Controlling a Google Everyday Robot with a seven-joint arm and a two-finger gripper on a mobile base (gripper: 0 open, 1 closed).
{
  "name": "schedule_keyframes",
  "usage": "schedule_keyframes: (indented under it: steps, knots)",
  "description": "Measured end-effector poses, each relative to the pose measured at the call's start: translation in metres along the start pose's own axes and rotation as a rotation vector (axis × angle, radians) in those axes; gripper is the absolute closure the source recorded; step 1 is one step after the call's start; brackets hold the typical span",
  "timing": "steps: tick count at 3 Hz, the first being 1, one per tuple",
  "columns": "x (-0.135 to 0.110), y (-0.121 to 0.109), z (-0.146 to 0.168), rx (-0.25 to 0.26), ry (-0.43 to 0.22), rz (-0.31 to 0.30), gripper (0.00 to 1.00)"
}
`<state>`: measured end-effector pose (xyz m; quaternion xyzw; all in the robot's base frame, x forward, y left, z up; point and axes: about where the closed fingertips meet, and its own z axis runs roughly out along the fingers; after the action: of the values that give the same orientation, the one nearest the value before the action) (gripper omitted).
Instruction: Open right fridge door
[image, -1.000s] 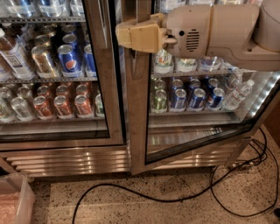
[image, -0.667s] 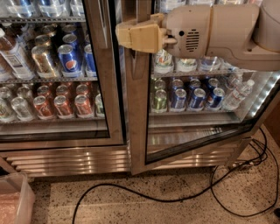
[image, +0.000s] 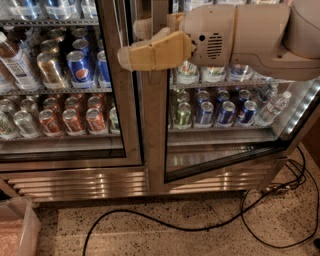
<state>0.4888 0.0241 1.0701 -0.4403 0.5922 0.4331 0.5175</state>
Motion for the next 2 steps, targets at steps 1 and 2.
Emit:
schedule_keyframes:
  steps: [1,2]
  knots:
    - [0.0,0.0003,0.0003,0.0,0.0,0.0,0.0]
    - [-0.0002,0.0044,0.005,0.0,0.0,0.0,0.0]
